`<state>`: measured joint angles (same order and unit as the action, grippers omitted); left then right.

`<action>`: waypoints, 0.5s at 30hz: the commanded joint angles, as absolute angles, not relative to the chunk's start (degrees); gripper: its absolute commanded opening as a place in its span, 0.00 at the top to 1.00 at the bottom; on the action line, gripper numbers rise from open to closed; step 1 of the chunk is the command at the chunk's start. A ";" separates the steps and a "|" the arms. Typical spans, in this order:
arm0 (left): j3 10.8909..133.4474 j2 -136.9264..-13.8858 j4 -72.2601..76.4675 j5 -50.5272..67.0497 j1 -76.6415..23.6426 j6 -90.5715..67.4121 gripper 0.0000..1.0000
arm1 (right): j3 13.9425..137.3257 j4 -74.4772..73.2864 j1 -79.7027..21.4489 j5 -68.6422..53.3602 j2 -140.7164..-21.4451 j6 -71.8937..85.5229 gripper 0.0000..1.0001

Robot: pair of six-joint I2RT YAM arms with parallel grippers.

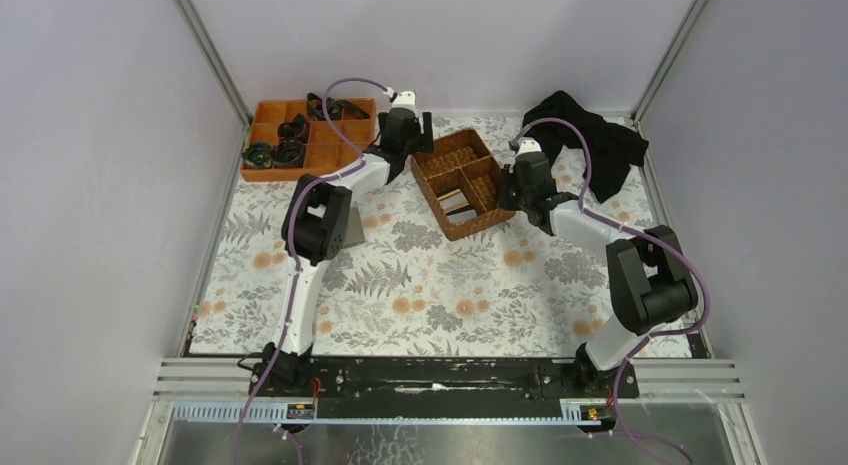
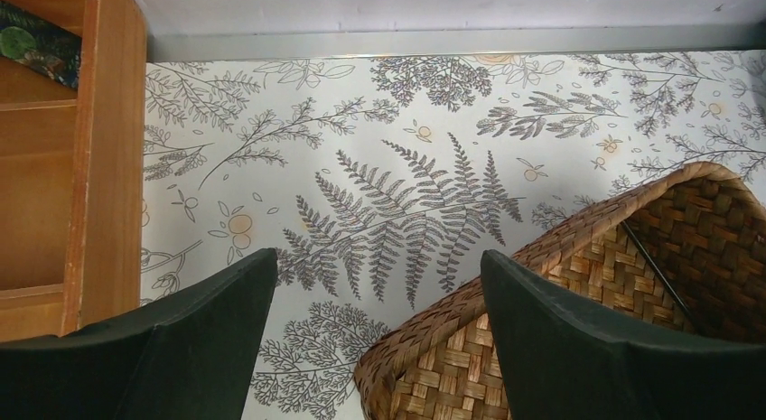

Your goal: Take the credit cards out of the card holder

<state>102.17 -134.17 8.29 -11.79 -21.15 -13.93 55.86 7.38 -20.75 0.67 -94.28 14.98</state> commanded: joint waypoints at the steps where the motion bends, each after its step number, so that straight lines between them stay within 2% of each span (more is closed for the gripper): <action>1: 99.28 -133.01 4.44 -14.25 -21.07 -11.06 0.11 | 55.87 9.88 -21.11 -1.41 -94.96 15.45 1.00; 8: 88.32 -127.08 4.16 -17.73 -21.09 -10.31 0.10 | 58.94 6.70 -21.02 5.82 -98.77 16.74 1.00; 15: 75.49 -117.54 3.93 -16.47 -21.98 -14.38 0.10 | 61.08 7.70 -20.50 9.84 -101.07 16.60 1.00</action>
<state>82.63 -121.30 8.45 -16.49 -21.02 -13.41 57.39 8.01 -20.71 5.80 -99.72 16.49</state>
